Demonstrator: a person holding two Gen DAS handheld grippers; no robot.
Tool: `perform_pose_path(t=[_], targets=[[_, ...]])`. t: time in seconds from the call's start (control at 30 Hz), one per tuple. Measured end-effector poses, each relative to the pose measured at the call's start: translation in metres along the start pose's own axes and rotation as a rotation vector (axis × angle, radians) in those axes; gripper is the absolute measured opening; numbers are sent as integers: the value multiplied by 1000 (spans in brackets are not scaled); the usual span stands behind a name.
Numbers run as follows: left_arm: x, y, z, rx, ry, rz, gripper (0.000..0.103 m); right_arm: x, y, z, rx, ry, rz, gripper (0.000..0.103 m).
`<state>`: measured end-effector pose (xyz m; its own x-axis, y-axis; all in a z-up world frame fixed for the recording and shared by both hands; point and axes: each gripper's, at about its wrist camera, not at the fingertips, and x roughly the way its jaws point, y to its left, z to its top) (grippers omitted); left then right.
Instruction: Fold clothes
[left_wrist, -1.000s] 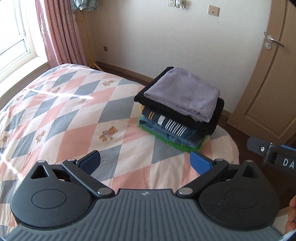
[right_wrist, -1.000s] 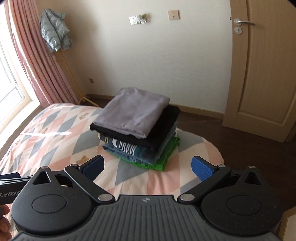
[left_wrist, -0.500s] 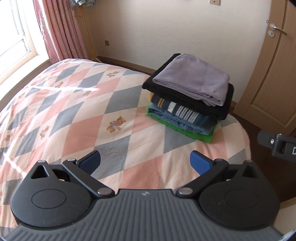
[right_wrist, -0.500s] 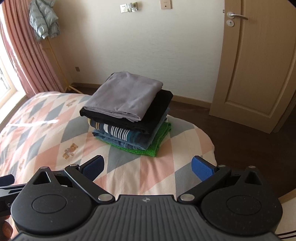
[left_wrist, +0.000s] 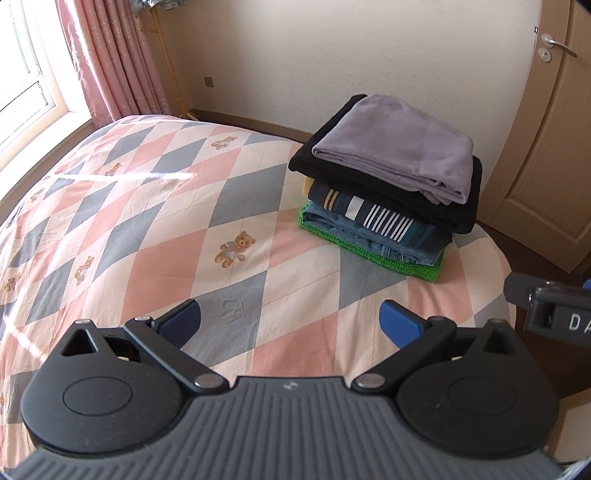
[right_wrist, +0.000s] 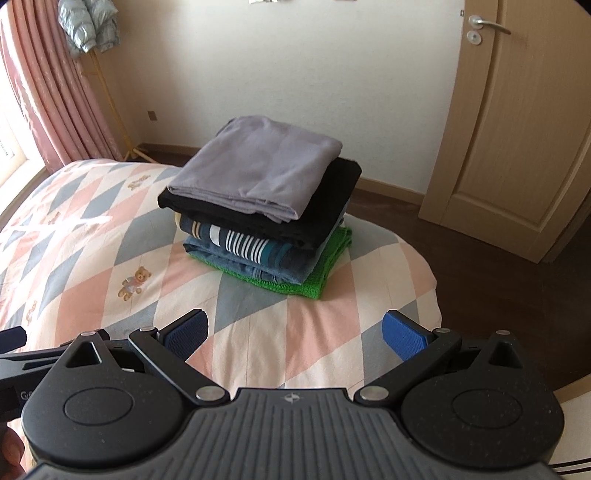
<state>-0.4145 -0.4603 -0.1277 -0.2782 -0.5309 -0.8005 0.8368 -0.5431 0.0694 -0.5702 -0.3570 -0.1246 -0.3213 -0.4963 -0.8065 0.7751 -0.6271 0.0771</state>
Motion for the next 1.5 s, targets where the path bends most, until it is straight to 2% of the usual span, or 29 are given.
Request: perform_pose_path(t=[0.27,0.73,1.03,1.5], targets=[[36,7,7,21,33,-13,102,32,5,1,16,47,-27,103],[80,15,27,54,40,-38,102,70,18,8,4,86,-62,103],[98,14,28,54,65,-60,102,78,21,7,-11,93,-74,103],[98,-7,40,89,43,-92,102,76,5,9,8,86,-95,103]])
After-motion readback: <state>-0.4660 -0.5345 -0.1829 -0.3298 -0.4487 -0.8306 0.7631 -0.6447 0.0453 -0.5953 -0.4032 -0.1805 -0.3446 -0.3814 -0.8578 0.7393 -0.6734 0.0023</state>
